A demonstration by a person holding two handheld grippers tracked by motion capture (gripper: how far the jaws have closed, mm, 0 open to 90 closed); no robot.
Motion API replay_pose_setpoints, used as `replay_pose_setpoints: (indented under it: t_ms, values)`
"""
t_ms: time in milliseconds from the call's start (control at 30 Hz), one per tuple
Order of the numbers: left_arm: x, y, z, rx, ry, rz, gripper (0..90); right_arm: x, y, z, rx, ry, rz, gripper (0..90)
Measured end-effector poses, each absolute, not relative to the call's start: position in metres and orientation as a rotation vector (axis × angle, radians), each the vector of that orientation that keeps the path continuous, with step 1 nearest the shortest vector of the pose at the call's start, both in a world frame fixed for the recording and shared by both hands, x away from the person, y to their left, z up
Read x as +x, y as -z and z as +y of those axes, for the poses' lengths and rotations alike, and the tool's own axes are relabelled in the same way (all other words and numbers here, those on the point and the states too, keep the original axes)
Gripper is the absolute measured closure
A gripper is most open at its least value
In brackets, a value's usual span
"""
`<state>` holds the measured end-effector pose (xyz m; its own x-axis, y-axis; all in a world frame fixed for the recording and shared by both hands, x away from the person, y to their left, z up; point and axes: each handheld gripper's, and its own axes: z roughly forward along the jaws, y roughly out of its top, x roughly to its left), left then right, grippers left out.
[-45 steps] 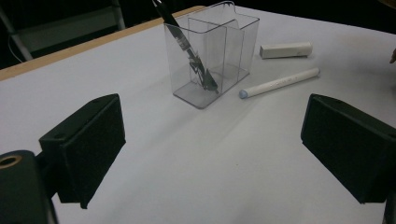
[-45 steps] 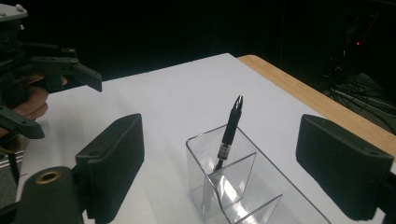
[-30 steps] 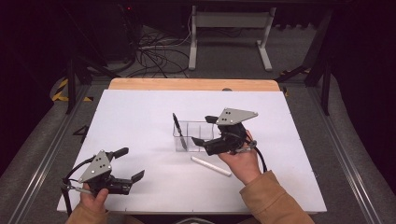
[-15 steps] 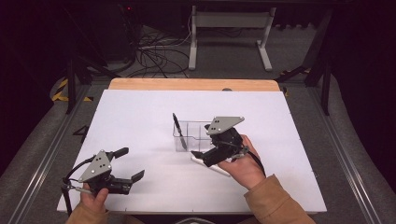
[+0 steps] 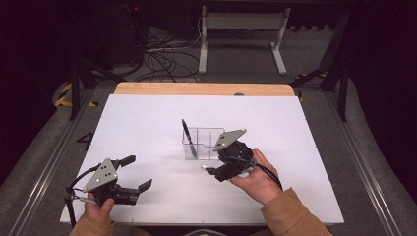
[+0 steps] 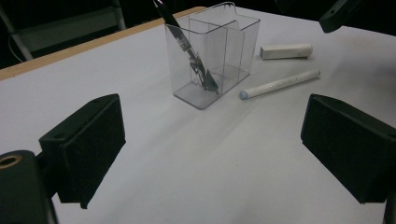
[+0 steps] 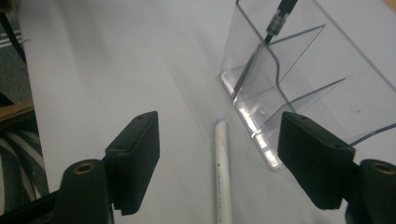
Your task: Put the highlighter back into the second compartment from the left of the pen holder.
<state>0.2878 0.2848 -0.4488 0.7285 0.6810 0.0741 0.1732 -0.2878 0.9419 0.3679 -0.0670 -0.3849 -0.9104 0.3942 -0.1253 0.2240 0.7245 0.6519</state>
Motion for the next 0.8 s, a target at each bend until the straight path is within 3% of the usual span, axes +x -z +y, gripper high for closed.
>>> replay_pose_setpoints:
  t_ms: [800]
  values:
    - [0.288, 0.449, 0.285, 1.828, -0.572, 0.671, 7.0, 0.386, 0.428, -0.053, 0.511, -0.492, 2.833, 49.6]
